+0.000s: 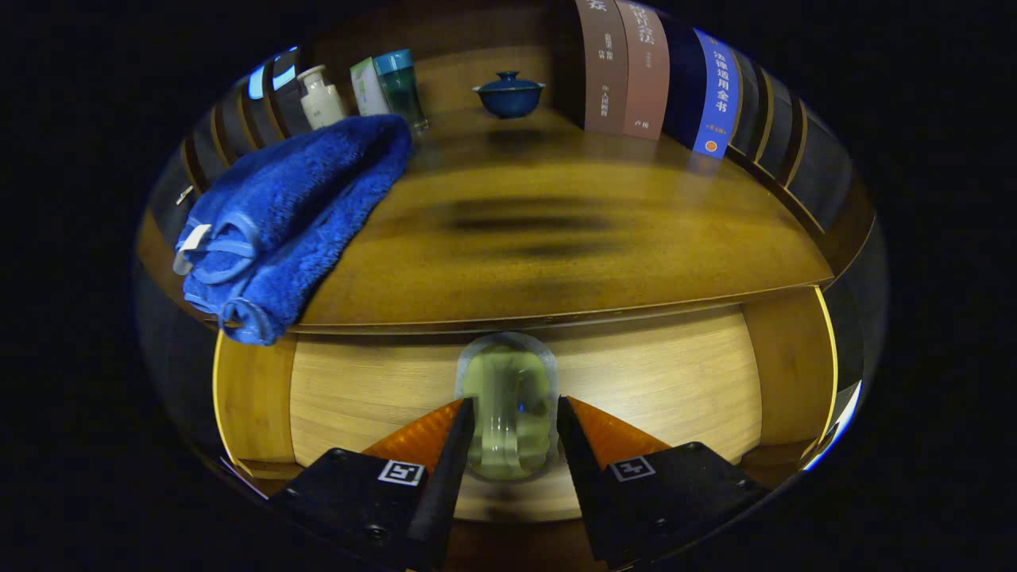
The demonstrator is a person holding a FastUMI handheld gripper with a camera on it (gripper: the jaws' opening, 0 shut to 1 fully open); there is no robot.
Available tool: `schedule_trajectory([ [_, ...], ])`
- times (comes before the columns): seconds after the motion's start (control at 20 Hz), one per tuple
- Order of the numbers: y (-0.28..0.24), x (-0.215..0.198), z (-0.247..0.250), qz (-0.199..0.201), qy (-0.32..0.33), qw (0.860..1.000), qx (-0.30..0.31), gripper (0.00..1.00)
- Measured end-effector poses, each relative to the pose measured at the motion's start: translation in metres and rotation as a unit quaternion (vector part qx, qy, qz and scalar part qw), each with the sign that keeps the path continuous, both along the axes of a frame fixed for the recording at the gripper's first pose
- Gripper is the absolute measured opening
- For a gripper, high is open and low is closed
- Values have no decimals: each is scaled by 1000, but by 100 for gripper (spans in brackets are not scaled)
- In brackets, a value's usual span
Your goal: Pull open the drawer, take out the items inside it, and place them on the countertop above the cabinet.
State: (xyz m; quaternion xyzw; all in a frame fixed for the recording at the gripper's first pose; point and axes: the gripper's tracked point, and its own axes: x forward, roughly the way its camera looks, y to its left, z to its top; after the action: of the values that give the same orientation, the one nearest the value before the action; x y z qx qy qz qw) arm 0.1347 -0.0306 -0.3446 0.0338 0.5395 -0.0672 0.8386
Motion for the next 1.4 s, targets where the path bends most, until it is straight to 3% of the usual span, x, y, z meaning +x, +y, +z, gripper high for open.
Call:
schedule_trajectory([
  [0.05, 0, 1, 3, 0, 2, 1000, 2, 69],
  [0.2, 1, 1, -4, 5, 5, 1000, 0, 42],
  [0.3, 3, 6, -1, 12, -5, 1000, -1, 42],
  [0.4, 1, 4, -1, 10, -1, 1000, 1, 22],
  [0.65, 11, -12, 14, 32, -19, 999, 23, 22],
  [1.0, 13, -44, 86, 32, -112, 993, 36, 22],
  [1.2, 7, -30, 131, 26, -158, 986, 43, 22],
  [1.4, 3, 16, 160, 28, -187, 981, 47, 22],
])
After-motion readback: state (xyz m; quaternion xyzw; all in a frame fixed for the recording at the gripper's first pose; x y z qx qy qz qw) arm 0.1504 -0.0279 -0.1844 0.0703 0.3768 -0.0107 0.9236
